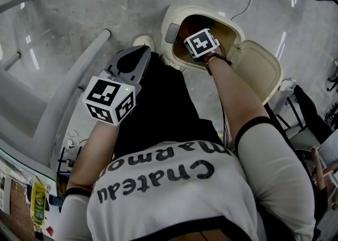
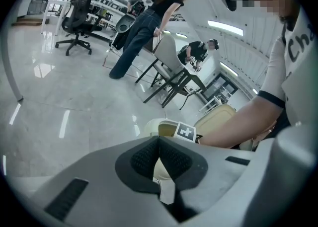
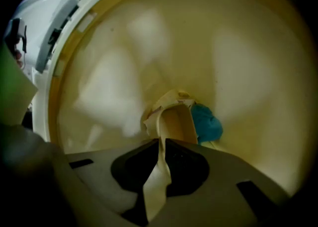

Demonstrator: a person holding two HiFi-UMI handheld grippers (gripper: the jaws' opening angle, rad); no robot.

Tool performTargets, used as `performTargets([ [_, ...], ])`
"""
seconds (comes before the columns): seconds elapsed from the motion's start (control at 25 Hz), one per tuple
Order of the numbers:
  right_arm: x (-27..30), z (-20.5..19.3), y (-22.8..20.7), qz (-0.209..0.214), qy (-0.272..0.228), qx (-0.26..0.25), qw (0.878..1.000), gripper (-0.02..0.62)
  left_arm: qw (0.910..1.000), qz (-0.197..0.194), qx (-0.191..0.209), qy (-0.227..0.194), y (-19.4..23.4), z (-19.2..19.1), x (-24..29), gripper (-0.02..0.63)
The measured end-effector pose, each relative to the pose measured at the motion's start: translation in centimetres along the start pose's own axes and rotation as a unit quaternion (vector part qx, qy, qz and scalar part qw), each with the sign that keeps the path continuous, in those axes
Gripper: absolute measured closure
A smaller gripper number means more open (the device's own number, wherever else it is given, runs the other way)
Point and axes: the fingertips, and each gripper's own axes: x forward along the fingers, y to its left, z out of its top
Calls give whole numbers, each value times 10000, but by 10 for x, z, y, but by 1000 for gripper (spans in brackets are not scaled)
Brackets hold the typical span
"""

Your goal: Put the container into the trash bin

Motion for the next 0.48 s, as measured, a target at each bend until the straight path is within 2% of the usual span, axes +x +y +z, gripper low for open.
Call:
performTargets([
  [0.24,-43,0,-6,-109,-365,744,9965,560,9999,-13,45,-132,-29,18,-18,583],
  [0.36,-88,2,8,-81,-763,1070,9913,561,9997,-24,48,-230,-54,31,-39,583],
  [0.48,-144,1,28,109,-1286,1477,9806,561,9993,12,89,-373,-84,48,-65,583],
])
